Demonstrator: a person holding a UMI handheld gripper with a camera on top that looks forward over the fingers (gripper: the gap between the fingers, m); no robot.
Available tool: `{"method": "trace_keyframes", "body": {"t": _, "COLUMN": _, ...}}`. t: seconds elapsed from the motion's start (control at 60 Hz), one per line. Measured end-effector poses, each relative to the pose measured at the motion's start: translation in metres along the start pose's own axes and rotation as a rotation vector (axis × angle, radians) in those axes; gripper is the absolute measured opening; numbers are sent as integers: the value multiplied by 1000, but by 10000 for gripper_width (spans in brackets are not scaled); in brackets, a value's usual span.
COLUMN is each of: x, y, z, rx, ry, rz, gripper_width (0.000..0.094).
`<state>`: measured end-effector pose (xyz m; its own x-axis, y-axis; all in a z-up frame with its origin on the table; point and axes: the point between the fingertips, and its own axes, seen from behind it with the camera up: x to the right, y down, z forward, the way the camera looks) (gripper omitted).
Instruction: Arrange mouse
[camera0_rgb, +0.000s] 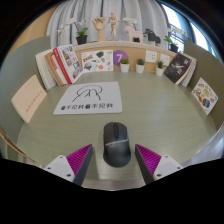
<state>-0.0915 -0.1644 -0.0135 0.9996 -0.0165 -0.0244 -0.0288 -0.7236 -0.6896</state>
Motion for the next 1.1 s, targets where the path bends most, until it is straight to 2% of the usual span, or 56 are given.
{"method": "trace_keyframes", "body": {"t": 0.15, "x": 2, "y": -18, "z": 18, "rx": 17, "ry": 33, "rz": 10, "gripper_width": 746}}
{"method": "trace_keyframes", "body": {"t": 0.233, "x": 3, "y": -23, "z": 22, "rx": 15, "ry": 39, "rz": 10, "gripper_width": 580}}
{"method": "trace_keyframes", "body": {"t": 0.267, "x": 2, "y": -24, "z": 23, "rx": 15, "ry": 41, "rz": 13, "gripper_width": 463}}
{"method": "trace_keyframes", "body": {"t": 0.4, "x": 3, "y": -22, "z": 23, "rx": -48, "ry": 67, "rz": 21, "gripper_width": 385}}
{"method": "trace_keyframes", "body": {"t": 0.483, "x": -6, "y": -30, "z": 21, "rx": -80, "ry": 25, "rz": 51, "gripper_width": 313}}
{"method": "trace_keyframes", "body": {"t": 0.567, "x": 0, "y": -73, "z": 2, "rx": -16, "ry": 41, "rz": 26, "gripper_width": 309}}
{"method": "trace_keyframes", "body": {"t": 0.717, "x": -6, "y": -188, "z": -36, "rx": 171, "ry": 42, "rz": 37, "gripper_width": 310}}
{"method": "trace_keyframes", "body": {"t": 0.85, "x": -19, "y": -276, "z": -59, "rx": 280, "ry": 27, "rz": 33, "gripper_width": 310}}
{"method": "trace_keyframes", "body": {"t": 0.967, "x": -39, "y": -319, "z": -48, "rx": 330, "ry": 4, "rz": 24, "gripper_width": 309}}
{"method": "trace_keyframes", "body": {"t": 1.1, "x": -61, "y": -325, "z": 5, "rx": 272, "ry": -9, "rz": -6, "gripper_width": 308}}
